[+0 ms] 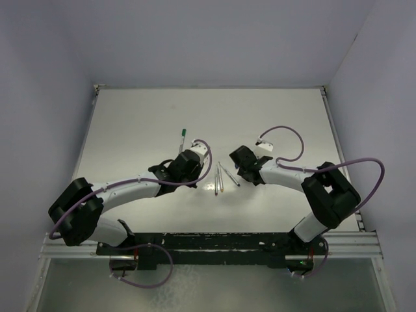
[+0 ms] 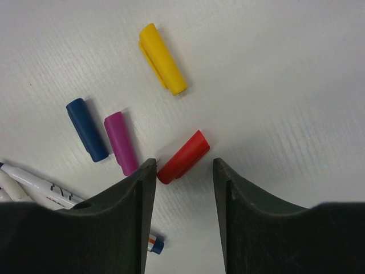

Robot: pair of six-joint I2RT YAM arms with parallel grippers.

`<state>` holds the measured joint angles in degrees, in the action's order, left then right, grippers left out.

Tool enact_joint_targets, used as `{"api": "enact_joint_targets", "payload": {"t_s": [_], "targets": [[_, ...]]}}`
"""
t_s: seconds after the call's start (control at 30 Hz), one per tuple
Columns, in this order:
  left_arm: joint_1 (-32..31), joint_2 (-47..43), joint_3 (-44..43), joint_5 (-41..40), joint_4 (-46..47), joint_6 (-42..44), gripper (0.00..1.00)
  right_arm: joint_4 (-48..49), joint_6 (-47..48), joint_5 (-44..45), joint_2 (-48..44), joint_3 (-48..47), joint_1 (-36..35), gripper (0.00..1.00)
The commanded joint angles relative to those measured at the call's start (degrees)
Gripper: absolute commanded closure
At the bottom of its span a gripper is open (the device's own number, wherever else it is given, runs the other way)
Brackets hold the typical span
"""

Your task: Insert the pens into the pen caps

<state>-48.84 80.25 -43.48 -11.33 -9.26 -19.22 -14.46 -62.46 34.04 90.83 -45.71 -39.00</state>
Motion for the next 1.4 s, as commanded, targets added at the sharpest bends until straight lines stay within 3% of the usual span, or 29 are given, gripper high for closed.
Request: {"api": "enact_joint_targets", "payload": {"t_s": [0.0,0.4,0.47,0.53,0.63,0.83,1.07,1.2,1.37], "targets": [[-0.2,0.23,-1.05,-0.27,2.83,1.02,1.0,-4.6,-1.75,0.86,2.6,-0.33,-0.18,0.54],[-0.16,0.57,-1.77,-0.44,2.78,1.56,1.0,-2.98,-0.97,-0.29,2.52,1.9,-0.17,0.74],[-0.2,0.63,-1.7,-0.53,2.81,1.57,1.0,-3.87,-1.63,-0.33,2.58,1.89,-0.15,0.7],[-0.2,0.65,-1.67,-0.53,2.76,1.47,1.0,-5.43,-2.59,0.07,2.82,1.45,-0.12,0.53],[-0.16,0.68,-1.52,-0.37,2.95,1.3,1.0,-6.81,-3.5,0.83,3.29,0.91,-0.17,0.46],[-0.2,0.83,-1.32,-0.36,2.85,1.05,1.0,-7.34,-3.99,1.21,4.34,0.29,-0.11,0.46],[-0.18,1.2,-1.27,-0.27,3.32,1.03,1.0,-6.42,-3.46,1.36,4.84,0.75,-0.14,0.63],[-0.18,1.31,-1.2,-0.18,3.49,1.11,1.0,-4.76,-3.03,0.95,5.13,1.53,-0.12,0.67],[-0.2,1.36,-1.21,-0.18,3.47,1.06,1.0,-5.7,-3.05,1.0,7.43,-0.08,-0.05,0.47]]}}
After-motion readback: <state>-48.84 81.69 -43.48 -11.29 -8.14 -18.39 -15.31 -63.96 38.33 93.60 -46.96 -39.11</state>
